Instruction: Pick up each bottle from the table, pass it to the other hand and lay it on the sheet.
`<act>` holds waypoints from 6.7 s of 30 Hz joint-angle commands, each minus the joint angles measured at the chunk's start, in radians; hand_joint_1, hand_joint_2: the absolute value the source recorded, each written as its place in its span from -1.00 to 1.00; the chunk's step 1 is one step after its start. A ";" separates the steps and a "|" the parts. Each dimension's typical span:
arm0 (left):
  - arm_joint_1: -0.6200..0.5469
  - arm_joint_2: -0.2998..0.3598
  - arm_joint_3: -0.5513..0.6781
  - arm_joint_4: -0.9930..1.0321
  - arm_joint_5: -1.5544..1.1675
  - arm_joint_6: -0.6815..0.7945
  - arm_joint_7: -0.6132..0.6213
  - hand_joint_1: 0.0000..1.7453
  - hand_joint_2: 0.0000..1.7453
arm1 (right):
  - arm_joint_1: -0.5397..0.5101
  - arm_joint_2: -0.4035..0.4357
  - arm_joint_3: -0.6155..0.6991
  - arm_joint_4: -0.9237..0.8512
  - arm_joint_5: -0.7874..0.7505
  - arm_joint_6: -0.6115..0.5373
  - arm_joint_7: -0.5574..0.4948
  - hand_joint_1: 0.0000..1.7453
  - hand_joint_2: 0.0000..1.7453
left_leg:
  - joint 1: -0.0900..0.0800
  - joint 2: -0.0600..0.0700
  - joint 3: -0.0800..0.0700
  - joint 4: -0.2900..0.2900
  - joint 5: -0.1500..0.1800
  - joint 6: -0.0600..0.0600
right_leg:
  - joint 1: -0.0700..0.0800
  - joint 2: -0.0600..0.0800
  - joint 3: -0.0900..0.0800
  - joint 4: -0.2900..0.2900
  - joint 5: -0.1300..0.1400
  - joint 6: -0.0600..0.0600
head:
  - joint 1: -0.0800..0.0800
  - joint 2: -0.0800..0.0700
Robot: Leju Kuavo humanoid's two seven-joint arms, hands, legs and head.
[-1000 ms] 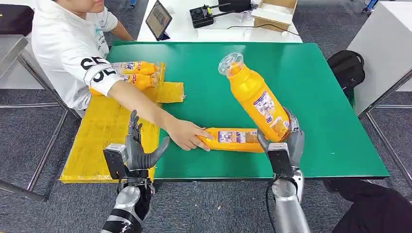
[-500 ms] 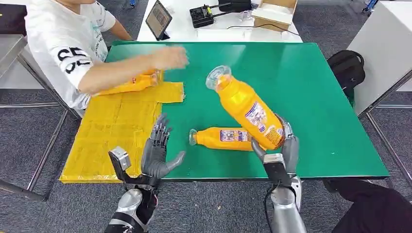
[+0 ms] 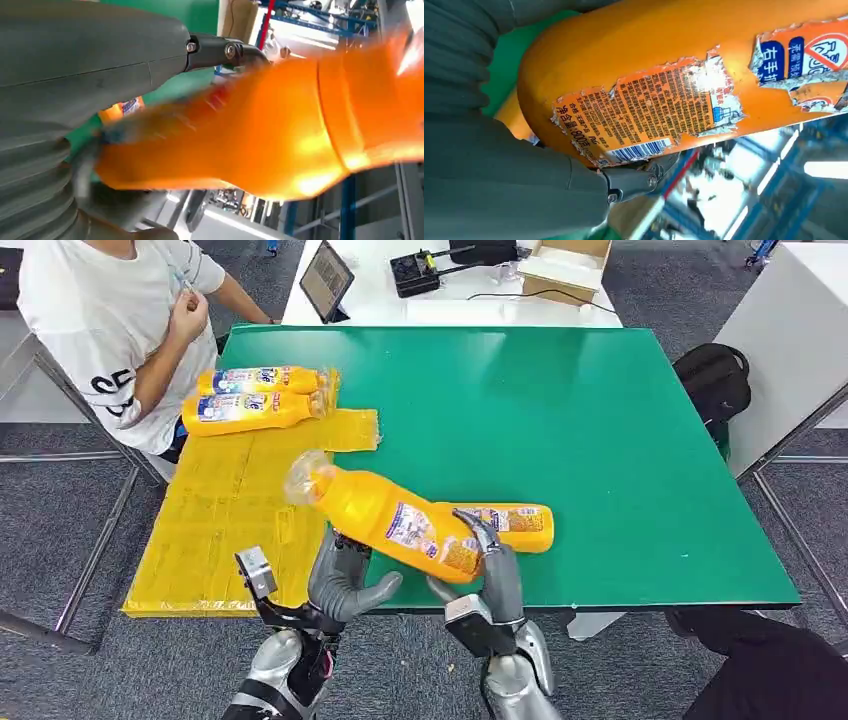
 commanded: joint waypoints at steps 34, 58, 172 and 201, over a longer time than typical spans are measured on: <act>-0.103 -0.029 0.009 0.185 -0.068 0.182 0.015 1.00 1.00 | -0.127 0.046 0.234 0.554 0.056 -0.033 -0.034 1.00 1.00 | 0.001 -0.001 0.005 0.000 -0.002 0.001 | 0.001 -0.003 0.005 0.000 -0.003 -0.003 | 0.000 0.000; -0.095 -0.029 0.033 0.176 -0.044 0.192 0.020 1.00 1.00 | -0.122 0.050 0.202 0.517 0.025 -0.072 -0.034 -1.00 -1.00 | 0.001 0.000 0.004 0.000 -0.002 0.001 | 0.001 -0.003 0.003 0.000 -0.002 -0.003 | 0.000 0.000; -0.497 0.097 0.705 0.579 -0.764 0.898 -0.029 -1.00 1.00 | -0.078 0.014 0.288 0.099 -0.212 -0.102 -0.034 -1.00 1.00 | 0.001 -0.007 0.012 -0.002 0.004 -0.002 | 0.002 -0.007 0.013 -0.001 0.000 -0.008 | 0.001 0.000; -0.080 0.124 0.160 -0.070 -0.286 1.056 -0.029 -1.00 1.00 | -0.325 -0.181 0.002 0.389 0.244 -0.029 0.269 -1.00 1.00 | 0.000 -0.001 0.005 -0.002 0.003 -0.002 | 0.001 -0.005 0.005 -0.001 0.001 -0.006 | 0.001 0.000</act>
